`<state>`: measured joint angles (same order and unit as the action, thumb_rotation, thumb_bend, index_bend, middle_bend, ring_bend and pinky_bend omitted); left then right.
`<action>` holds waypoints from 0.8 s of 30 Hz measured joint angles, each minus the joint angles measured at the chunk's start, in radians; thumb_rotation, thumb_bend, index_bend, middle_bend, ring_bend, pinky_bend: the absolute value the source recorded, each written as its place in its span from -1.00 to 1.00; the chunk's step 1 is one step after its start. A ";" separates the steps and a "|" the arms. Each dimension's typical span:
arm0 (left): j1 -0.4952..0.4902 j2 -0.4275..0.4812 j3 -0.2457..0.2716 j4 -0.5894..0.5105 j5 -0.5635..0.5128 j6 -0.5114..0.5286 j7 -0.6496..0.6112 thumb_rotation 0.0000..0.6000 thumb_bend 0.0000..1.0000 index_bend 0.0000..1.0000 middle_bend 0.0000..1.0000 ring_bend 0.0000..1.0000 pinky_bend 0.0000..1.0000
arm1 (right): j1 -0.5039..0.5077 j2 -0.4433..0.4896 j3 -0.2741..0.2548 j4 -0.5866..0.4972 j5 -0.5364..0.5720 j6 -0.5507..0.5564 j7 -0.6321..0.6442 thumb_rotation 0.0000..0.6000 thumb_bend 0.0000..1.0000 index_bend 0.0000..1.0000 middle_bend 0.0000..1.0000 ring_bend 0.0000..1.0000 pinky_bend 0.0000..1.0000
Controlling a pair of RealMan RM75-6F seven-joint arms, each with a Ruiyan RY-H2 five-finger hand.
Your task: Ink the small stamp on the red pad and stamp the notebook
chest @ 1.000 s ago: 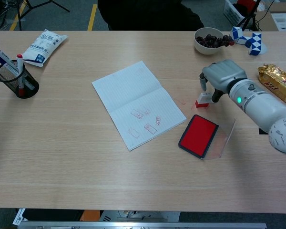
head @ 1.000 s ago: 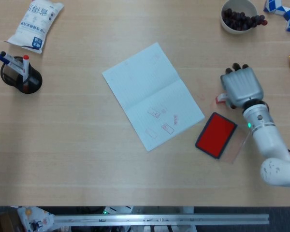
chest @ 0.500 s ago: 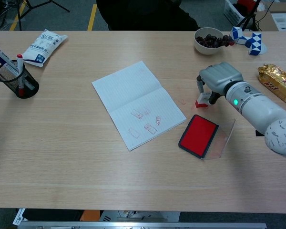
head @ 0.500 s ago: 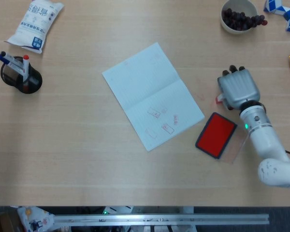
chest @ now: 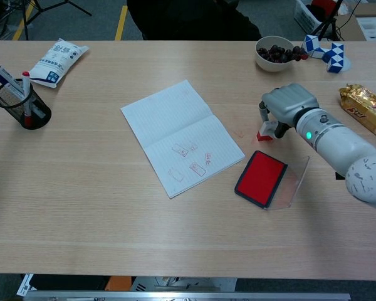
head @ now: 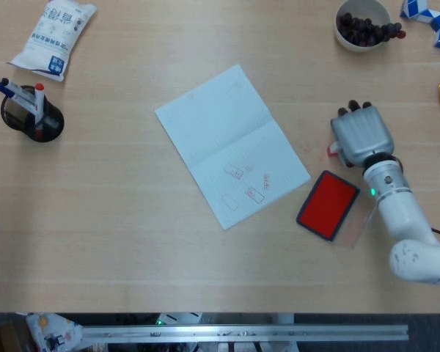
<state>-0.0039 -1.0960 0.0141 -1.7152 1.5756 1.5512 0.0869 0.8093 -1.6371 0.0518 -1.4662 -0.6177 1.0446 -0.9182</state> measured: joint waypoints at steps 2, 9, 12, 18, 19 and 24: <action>0.000 0.000 0.000 0.000 -0.001 0.000 0.000 1.00 -0.77 -0.96 -0.67 -0.60 -0.75 | 0.001 -0.001 0.000 0.001 0.002 0.000 -0.001 1.00 -0.31 0.13 -0.23 -0.62 -0.42; 0.000 -0.001 -0.002 0.000 -0.004 -0.001 0.001 1.00 -0.76 -0.96 -0.67 -0.60 -0.75 | -0.006 0.012 0.000 -0.017 -0.007 -0.001 0.017 1.00 -0.21 0.22 -0.16 -0.56 -0.42; 0.000 0.001 -0.002 -0.001 -0.004 0.001 0.000 1.00 -0.77 -0.96 -0.67 -0.60 -0.75 | -0.011 0.034 -0.002 -0.046 -0.027 -0.001 0.033 1.00 -0.20 0.26 -0.13 -0.53 -0.42; 0.001 0.003 -0.002 -0.005 -0.003 0.003 0.005 1.00 -0.77 -0.96 -0.67 -0.60 -0.75 | -0.025 0.115 -0.015 -0.147 -0.117 0.003 0.077 1.00 -0.19 0.32 -0.08 -0.48 -0.42; 0.001 0.003 -0.002 -0.006 -0.003 0.003 0.006 1.00 -0.77 -0.96 -0.67 -0.60 -0.75 | -0.028 0.128 -0.020 -0.163 -0.137 0.004 0.082 1.00 -0.19 0.32 -0.08 -0.47 -0.42; 0.000 0.002 -0.001 -0.010 -0.002 -0.001 0.015 1.00 -0.77 -0.96 -0.67 -0.60 -0.75 | -0.042 0.189 -0.064 -0.239 -0.249 0.007 0.099 1.00 -0.19 0.36 -0.04 -0.43 -0.43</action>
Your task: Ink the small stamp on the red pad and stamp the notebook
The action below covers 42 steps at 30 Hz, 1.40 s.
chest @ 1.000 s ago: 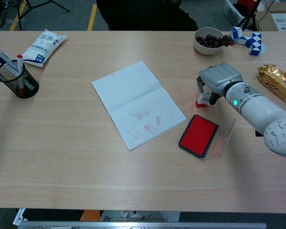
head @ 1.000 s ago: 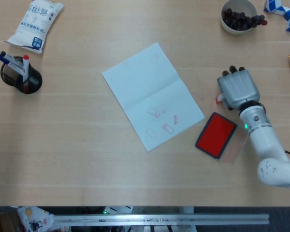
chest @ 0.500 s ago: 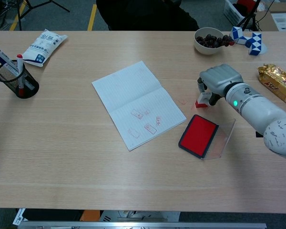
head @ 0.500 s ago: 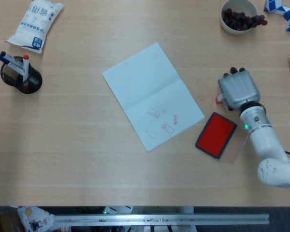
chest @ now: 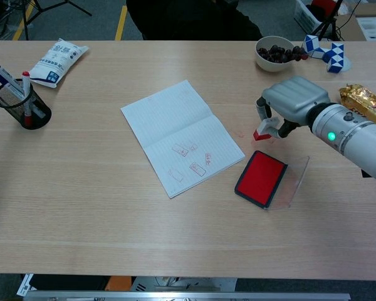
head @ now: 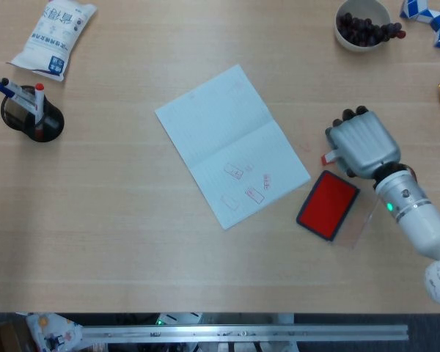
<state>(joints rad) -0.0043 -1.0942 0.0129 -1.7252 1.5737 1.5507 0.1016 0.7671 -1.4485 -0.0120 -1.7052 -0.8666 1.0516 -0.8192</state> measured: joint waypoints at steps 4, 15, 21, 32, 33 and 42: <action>-0.001 0.000 0.001 -0.002 -0.001 -0.002 0.003 1.00 -0.76 -0.96 -0.67 -0.60 -0.75 | -0.008 0.021 -0.040 -0.026 -0.067 -0.006 0.000 1.00 -0.19 0.38 -0.02 -0.41 -0.43; 0.005 0.000 0.005 0.005 -0.004 0.000 -0.005 1.00 -0.76 -0.96 -0.67 -0.60 -0.75 | -0.026 -0.011 -0.096 0.004 -0.156 -0.031 -0.016 1.00 -0.17 0.40 0.00 -0.38 -0.42; 0.003 -0.001 0.005 0.007 -0.004 -0.006 -0.005 1.00 -0.77 -0.96 -0.67 -0.60 -0.75 | -0.034 -0.019 -0.115 0.016 -0.182 -0.031 -0.043 1.00 -0.17 0.40 0.00 -0.37 -0.42; 0.001 -0.003 0.006 0.010 -0.007 -0.011 -0.003 1.00 -0.77 -0.96 -0.67 -0.60 -0.75 | -0.051 -0.037 -0.119 0.045 -0.207 -0.032 -0.059 1.00 -0.17 0.41 0.01 -0.37 -0.42; 0.001 -0.003 0.006 0.010 -0.007 -0.012 -0.003 1.00 -0.77 -0.96 -0.67 -0.60 -0.75 | -0.054 -0.040 -0.119 0.049 -0.209 -0.034 -0.055 1.00 -0.17 0.41 0.01 -0.37 -0.42; 0.000 -0.003 0.006 0.012 -0.009 -0.014 -0.006 1.00 -0.77 -0.96 -0.67 -0.60 -0.75 | -0.067 -0.058 -0.122 0.076 -0.221 -0.045 -0.060 1.00 -0.16 0.42 0.02 -0.36 -0.42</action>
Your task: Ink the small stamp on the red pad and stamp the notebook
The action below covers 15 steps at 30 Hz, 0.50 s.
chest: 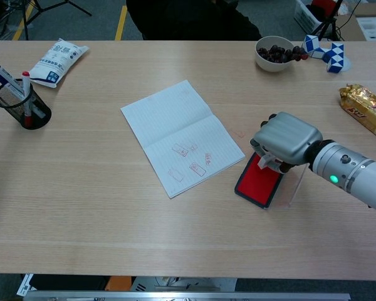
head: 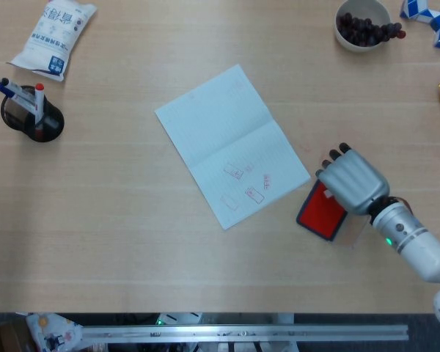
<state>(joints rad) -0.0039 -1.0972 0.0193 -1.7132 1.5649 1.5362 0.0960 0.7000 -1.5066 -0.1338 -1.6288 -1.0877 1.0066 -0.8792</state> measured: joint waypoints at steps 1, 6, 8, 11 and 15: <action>0.000 0.000 0.000 0.000 0.000 0.000 0.000 1.00 -0.76 -0.96 -0.67 -0.60 -0.75 | -0.001 -0.001 0.000 0.003 0.000 -0.001 -0.001 1.00 -0.16 0.42 0.02 -0.36 -0.42; 0.000 -0.001 0.000 0.003 -0.001 0.000 -0.003 1.00 -0.76 -0.96 -0.67 -0.60 -0.75 | -0.006 -0.009 0.003 0.015 0.001 -0.007 -0.007 1.00 -0.16 0.42 0.02 -0.35 -0.43; 0.000 -0.001 0.000 0.002 -0.001 0.000 -0.003 1.00 -0.77 -0.96 -0.67 -0.60 -0.75 | -0.008 -0.011 0.004 0.018 0.001 -0.009 -0.009 1.00 -0.16 0.42 0.02 -0.35 -0.42; 0.000 -0.001 0.000 0.004 -0.001 0.000 -0.003 1.00 -0.76 -0.96 -0.67 -0.60 -0.75 | -0.009 -0.013 0.006 0.021 0.004 -0.012 -0.013 1.00 -0.16 0.42 0.02 -0.35 -0.42; 0.001 -0.002 0.000 0.005 -0.002 0.001 -0.004 1.00 -0.77 -0.96 -0.67 -0.60 -0.75 | -0.012 -0.012 0.009 0.020 0.005 -0.014 -0.012 1.00 -0.16 0.42 0.02 -0.35 -0.42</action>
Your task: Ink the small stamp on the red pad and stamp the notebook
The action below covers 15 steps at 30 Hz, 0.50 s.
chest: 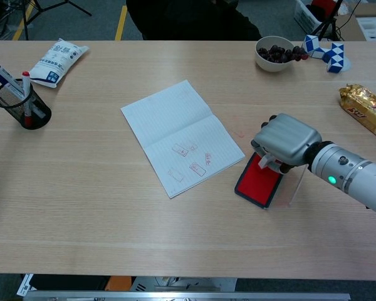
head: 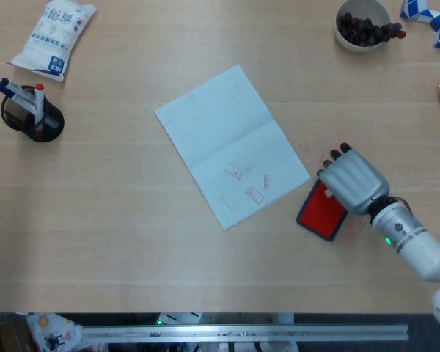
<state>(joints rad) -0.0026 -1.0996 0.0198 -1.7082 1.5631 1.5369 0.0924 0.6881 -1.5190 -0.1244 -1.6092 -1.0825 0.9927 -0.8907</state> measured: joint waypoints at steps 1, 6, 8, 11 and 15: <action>0.000 0.000 0.000 0.000 -0.001 0.000 0.000 1.00 -0.77 -0.96 -0.67 -0.60 -0.75 | -0.001 0.002 0.001 -0.003 -0.002 0.001 0.002 1.00 -0.16 0.42 0.02 -0.35 -0.42; 0.000 0.003 -0.001 -0.002 0.001 0.002 -0.003 1.00 -0.77 -0.96 -0.67 -0.60 -0.75 | -0.006 0.036 0.012 -0.050 -0.016 0.016 0.026 1.00 -0.16 0.42 0.02 -0.35 -0.42; 0.000 0.004 0.000 -0.003 0.005 0.003 -0.003 1.00 -0.77 -0.96 -0.67 -0.60 -0.75 | -0.007 0.059 0.021 -0.077 -0.019 0.024 0.035 1.00 -0.16 0.42 0.02 -0.35 -0.42; 0.000 0.004 0.002 -0.005 0.010 0.004 0.000 1.00 -0.77 -0.96 -0.67 -0.60 -0.75 | -0.004 0.092 0.048 -0.113 -0.021 0.037 0.045 1.00 -0.16 0.42 0.02 -0.35 -0.42; 0.001 0.005 0.003 -0.010 0.015 0.008 0.000 1.00 -0.76 -0.96 -0.67 -0.60 -0.75 | 0.011 0.104 0.093 -0.135 0.005 0.041 0.049 1.00 -0.16 0.42 0.03 -0.35 -0.42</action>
<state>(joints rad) -0.0020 -1.0945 0.0228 -1.7184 1.5785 1.5445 0.0925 0.6993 -1.4146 -0.0313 -1.7439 -1.0776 1.0334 -0.8419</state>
